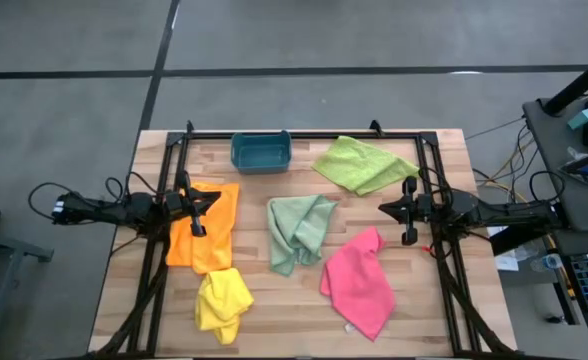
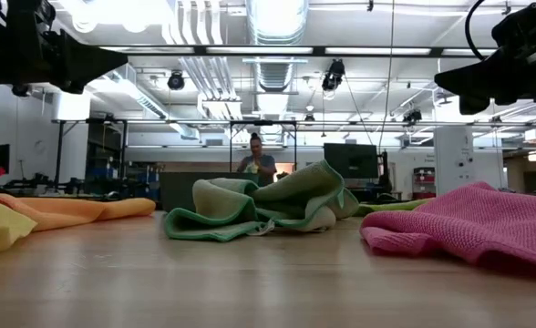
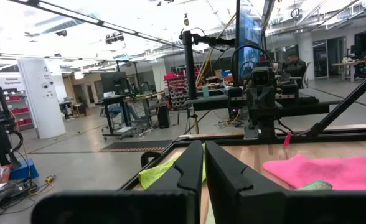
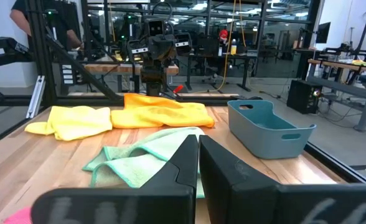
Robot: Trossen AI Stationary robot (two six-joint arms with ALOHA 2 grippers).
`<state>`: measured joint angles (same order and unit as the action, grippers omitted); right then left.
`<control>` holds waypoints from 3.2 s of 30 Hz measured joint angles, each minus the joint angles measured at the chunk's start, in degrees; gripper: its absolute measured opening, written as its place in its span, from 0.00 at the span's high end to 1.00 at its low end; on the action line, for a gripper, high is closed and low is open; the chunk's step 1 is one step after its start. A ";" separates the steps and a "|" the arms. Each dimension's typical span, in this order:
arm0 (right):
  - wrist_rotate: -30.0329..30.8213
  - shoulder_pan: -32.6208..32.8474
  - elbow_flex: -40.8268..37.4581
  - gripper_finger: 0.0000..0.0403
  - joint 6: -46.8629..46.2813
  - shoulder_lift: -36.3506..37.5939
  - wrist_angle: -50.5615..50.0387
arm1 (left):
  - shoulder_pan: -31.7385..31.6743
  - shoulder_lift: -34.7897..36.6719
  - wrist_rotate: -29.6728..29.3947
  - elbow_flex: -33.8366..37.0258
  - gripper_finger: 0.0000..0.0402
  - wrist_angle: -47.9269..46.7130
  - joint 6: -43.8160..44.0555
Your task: Fold microfiber towels
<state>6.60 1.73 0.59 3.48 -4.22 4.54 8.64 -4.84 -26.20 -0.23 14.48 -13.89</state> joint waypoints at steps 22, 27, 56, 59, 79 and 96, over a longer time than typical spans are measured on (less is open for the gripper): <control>0.01 0.01 0.01 0.98 -0.02 -0.01 0.01 | -0.02 -0.02 0.00 -0.02 0.99 0.00 0.00; -0.01 0.00 0.01 0.98 -0.02 -0.01 0.00 | -0.02 -0.02 0.00 -0.02 0.99 -0.02 0.00; 12.01 -0.01 0.01 0.98 -41.24 -0.45 -1.31 | -0.01 0.09 3.37 0.00 0.99 11.93 50.19; 11.96 -0.01 0.01 0.98 -36.83 -0.45 -1.34 | -0.01 0.02 3.37 0.00 0.99 12.05 48.69; 13.41 -0.01 -0.01 0.98 -30.60 -0.53 0.20 | 0.00 -13.55 2.14 -7.75 0.99 14.85 38.92; 13.28 -0.01 0.95 0.98 -12.38 -0.41 11.19 | 1.45 -52.17 8.15 -31.21 0.99 14.06 36.31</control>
<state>19.88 1.72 1.54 -8.89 -4.62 15.72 10.09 -57.01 -18.04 -31.44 28.54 22.42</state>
